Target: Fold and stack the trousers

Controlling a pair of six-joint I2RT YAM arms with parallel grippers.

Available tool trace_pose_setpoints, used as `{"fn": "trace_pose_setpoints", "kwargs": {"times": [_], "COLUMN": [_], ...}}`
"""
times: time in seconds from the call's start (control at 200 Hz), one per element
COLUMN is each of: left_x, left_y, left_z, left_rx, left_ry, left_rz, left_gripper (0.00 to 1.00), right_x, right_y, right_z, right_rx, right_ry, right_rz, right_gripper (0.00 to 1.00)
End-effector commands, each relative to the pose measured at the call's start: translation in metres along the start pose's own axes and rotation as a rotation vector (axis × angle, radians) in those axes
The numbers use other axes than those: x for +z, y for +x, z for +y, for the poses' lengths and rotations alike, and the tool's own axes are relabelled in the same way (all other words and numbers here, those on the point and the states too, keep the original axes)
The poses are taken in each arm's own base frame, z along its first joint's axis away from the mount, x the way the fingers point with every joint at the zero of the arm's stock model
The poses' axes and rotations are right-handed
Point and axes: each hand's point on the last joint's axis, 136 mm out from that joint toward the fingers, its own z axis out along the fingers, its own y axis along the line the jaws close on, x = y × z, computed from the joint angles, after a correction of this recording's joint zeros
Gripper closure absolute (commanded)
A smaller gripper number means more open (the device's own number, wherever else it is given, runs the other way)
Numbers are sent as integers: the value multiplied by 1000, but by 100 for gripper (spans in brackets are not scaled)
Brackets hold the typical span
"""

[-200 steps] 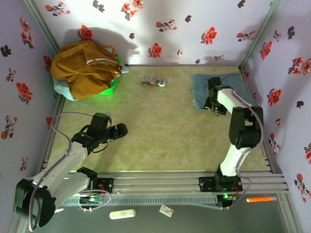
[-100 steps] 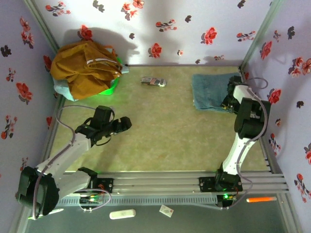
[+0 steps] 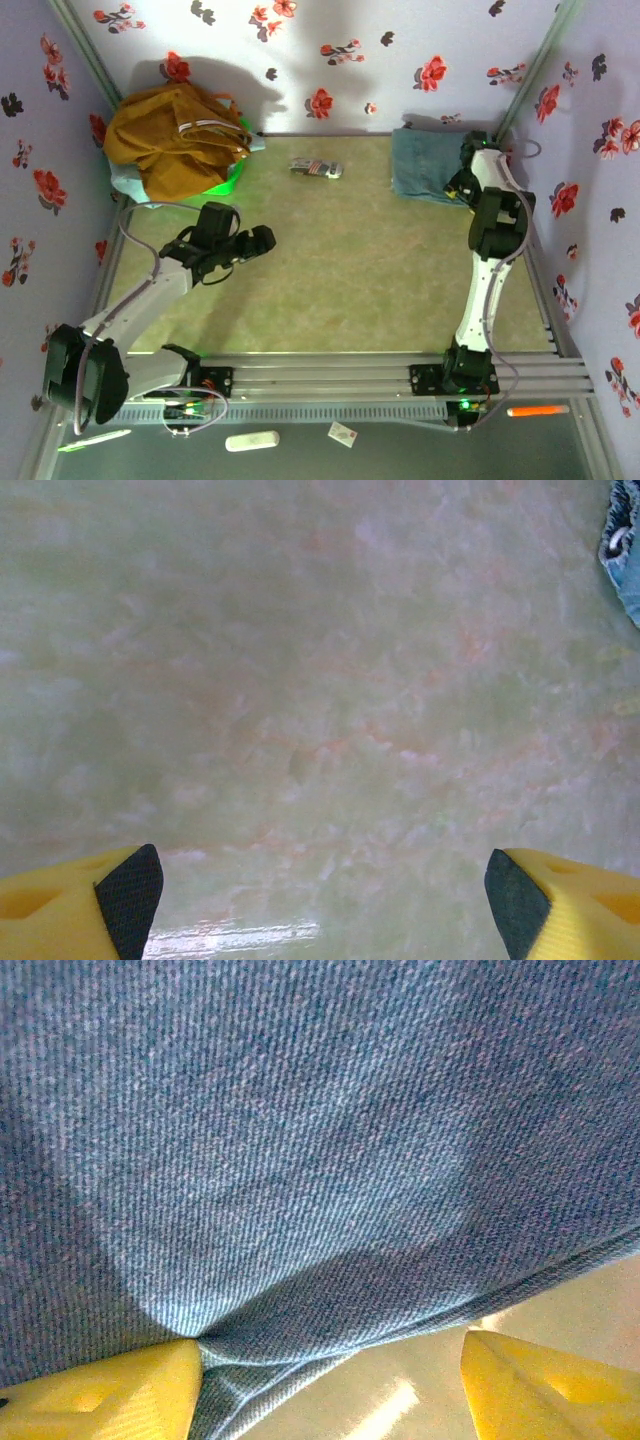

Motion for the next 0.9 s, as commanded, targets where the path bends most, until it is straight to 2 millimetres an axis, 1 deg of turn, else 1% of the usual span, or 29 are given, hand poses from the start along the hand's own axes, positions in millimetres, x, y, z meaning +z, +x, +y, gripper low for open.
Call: {"fn": "trace_pose_setpoints", "kwargs": {"times": [0.0, 0.09, 0.125, 0.2, 0.295, 0.39, 0.495, 0.615, 0.645, 0.7, 0.745, 0.75, 0.755, 0.775, 0.825, 0.835, 0.845, 0.875, 0.895], "left_x": [-4, -4, -3, -1, -1, -5, -16, -38, -44, -54, -61, -62, -62, -65, -73, -75, -77, -84, -89], "left_y": [-4, -3, -2, 0, -3, -7, -12, -18, -19, -19, -18, -18, -18, -17, -15, -15, -15, -14, -14], "left_z": [-4, -1, 0, 2, 3, 1, -1, -2, -1, 0, 4, 4, 4, 7, 13, 14, 15, 18, 20], "left_rx": [13, 11, 12, 12, 13, 23, 39, 63, 68, 78, 80, 82, 81, 83, 81, 81, 82, 87, 91], "left_ry": [6, 0, -2, -10, -15, -12, -15, -23, -25, -24, -36, -37, -39, -48, -73, -78, -84, -96, -109], "left_rz": [7, 10, 12, 20, 18, 10, -1, -40, -51, -69, -79, -81, -82, -85, -98, -101, -103, -114, -119], "left_gripper": [12, 12, 12, 12, 12, 12, 12, 12, 12, 12, 11, 11, 11, 11, 11, 11, 11, 10, 9], "right_x": [14, 19, 20, 22, 22, 12, -12, -57, -66, -89, -104, -104, -108, -113, -126, -125, -130, -137, -145], "right_y": [-18, -30, -32, -31, -23, -26, -31, -37, -36, -34, -27, -26, -27, -21, -6, -2, 1, 13, 20], "right_z": [2, -5, -7, -2, 10, 16, 15, 11, 9, 6, 3, 3, 4, 3, 4, 5, 6, 7, 7], "right_rx": [45, 40, 44, 29, 5, -10, -16, -14, -13, -10, -2, -2, -1, 2, 2, -3, -9, -24, -33], "right_ry": [30, 54, 51, 18, -33, -63, -78, -121, -135, -173, -203, -205, -215, -235, -296, -306, -323, -349, -370], "right_rz": [3, -2, 2, 10, 26, 10, -21, -91, -104, -140, -158, -157, -165, -168, -174, -169, -175, -178, -188], "right_gripper": [30, 30, 30, 30, 30, 29, 28, 27, 26, 25, 24, 24, 24, 24, 24, 24, 24, 24, 24]}}
